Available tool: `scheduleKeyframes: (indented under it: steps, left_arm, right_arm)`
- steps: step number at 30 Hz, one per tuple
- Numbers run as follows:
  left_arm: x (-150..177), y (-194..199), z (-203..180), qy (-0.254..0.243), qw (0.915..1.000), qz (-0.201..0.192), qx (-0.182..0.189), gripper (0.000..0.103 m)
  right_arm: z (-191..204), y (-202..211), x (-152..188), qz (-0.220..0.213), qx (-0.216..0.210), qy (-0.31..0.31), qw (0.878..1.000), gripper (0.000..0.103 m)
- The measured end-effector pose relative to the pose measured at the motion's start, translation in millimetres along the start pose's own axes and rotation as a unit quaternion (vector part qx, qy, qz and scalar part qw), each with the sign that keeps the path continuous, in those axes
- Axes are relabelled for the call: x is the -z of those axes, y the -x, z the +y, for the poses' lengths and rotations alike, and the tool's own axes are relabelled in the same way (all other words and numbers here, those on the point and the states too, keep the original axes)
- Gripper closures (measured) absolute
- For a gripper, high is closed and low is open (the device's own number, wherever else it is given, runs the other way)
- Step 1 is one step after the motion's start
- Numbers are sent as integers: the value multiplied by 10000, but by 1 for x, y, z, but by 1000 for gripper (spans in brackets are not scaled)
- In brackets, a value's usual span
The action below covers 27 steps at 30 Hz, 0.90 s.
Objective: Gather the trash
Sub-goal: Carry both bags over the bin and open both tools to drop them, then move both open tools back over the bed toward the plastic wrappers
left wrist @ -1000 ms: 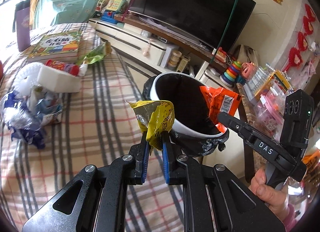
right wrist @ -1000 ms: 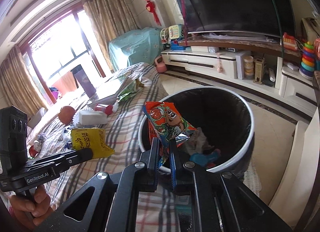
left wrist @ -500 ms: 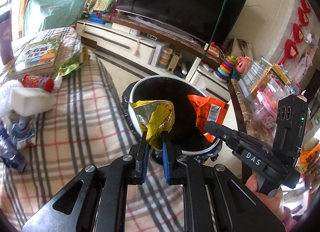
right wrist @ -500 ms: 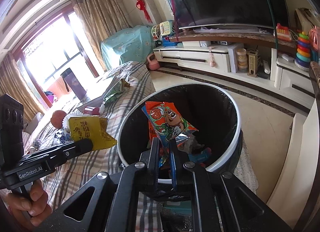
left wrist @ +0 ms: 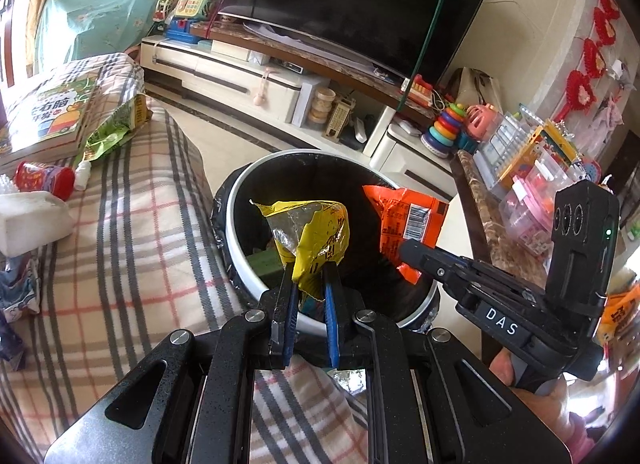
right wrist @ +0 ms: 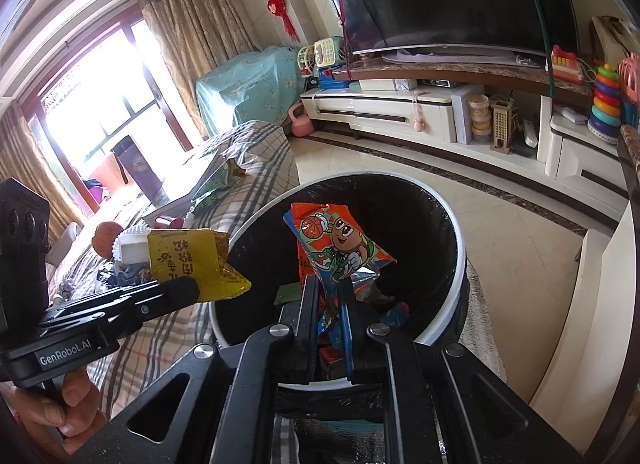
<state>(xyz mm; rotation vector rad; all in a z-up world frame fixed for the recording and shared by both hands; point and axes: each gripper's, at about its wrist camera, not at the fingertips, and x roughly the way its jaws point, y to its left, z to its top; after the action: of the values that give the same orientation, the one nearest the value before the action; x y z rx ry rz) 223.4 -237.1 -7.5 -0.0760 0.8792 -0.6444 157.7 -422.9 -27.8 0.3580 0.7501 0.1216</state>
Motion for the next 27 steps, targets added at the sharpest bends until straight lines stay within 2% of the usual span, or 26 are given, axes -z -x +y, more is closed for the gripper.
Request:
scheduleKeyframes:
  steps: [9,11,13,14,15,17,21,23,27]
  left_arm:
    - [-2,-10,-7,-132,9999,70,1,91]
    - [-2,-11,-8,-112,9999,96,11,83]
    - [-2,-12,-8,-72,9999,115,3,72]
    - [-1,-12,-7,-59,9999,121,-14,69]
    - [-1,-12,-6,-42,9999,114,-24,67]
    - [1,-11,-4,-5,9999,117,-45,67]
    - [7,-5,5,117,9998,98,-94,60]
    - [12,2,11,181,9997,48,-148,57]
    - [23,16,26,364,9990,-37,-260,49]
  right_arm:
    - [-7,-1,-4,6,-51,-77,10000,89]
    - [-10,-2,-5,23,-62,-127,9999,84]
    - [-13,-2,-6,16,-112,-185,9998,67]
    - [-13,-1,-6,-1,-122,-204,9997,64]
    - [-13,0,-5,-12,-119,-205,9997,60]
    - [-13,2,-5,-22,-128,-209,9997,60]
    - [-10,5,-3,-44,-169,-228,9996,55]
    - [-6,7,-2,-84,-200,-223,9995,49]
    - [5,13,0,-195,-299,-166,9992,28]
